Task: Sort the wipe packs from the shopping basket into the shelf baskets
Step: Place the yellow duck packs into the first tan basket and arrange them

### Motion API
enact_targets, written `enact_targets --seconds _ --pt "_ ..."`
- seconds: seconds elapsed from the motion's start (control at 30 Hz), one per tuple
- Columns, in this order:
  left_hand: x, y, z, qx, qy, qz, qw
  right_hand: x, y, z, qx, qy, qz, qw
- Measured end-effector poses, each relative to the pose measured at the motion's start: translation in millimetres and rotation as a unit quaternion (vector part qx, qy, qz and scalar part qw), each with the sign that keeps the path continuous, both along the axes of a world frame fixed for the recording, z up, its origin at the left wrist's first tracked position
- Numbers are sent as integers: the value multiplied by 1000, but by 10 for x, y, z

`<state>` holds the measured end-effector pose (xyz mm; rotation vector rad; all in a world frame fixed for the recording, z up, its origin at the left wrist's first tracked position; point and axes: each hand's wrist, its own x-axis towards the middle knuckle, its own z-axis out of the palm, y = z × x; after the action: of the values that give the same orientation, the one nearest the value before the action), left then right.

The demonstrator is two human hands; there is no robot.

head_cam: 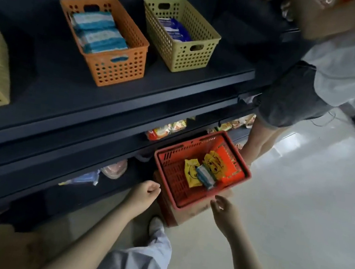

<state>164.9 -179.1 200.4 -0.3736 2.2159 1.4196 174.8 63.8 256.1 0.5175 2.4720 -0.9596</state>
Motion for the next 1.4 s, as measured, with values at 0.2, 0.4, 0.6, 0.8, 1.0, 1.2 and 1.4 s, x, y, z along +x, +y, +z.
enact_targets --seconds 0.2,0.4,0.6,0.8,1.0,1.2,1.4 --pt "-493 494 -182 23 -62 10 998 -705 633 -115 29 -18 31 999" --pt "-1098 870 -298 11 -99 10 995 -1485 1133 -395 40 -42 46 997" --pt "-1592 1296 -1167 0 -167 113 979 -2405 1308 -1437 50 -90 102 989" --pt "-2006 1833 -2539 24 -224 233 946 -3018 1473 -2763 46 -91 163 981" --pt "-2310 2088 -3370 45 -231 290 928 -3101 1623 -3482 27 -20 197 980" --pt "-2350 2171 -3609 87 -241 353 900 -3107 1637 -3746 45 -54 214 974" --pt "-2372 2183 -3718 70 -218 387 893 -3140 1621 -3861 77 -29 210 974"
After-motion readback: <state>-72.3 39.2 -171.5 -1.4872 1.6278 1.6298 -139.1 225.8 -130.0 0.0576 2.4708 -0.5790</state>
